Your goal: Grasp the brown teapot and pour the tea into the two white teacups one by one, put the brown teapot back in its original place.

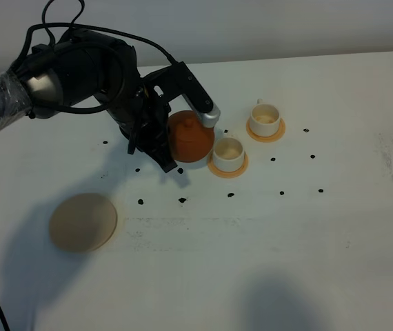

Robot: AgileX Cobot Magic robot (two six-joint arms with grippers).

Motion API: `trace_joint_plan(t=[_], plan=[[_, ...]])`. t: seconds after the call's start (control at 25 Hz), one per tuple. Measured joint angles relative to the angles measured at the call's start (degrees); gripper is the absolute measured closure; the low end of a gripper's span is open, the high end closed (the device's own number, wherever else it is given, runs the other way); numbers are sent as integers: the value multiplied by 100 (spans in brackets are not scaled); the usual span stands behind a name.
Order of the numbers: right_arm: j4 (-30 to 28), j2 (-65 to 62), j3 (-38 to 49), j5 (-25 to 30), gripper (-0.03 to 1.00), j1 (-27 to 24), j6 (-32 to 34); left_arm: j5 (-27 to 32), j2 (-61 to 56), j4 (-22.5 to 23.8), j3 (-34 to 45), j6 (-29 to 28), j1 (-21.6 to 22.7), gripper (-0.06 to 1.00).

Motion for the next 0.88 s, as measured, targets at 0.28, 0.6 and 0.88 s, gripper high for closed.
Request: trace_joint_plan(t=[0.28, 0.6, 0.88], plan=[[0, 0, 0, 0, 48, 0, 0, 170, 0, 106, -4, 758, 0, 82], [0, 0, 0, 0, 48, 0, 0, 114, 0, 525, -4, 1142, 23, 82], [0, 0, 0, 0, 48, 0, 0, -153, 44, 720, -12, 1455, 29, 82]])
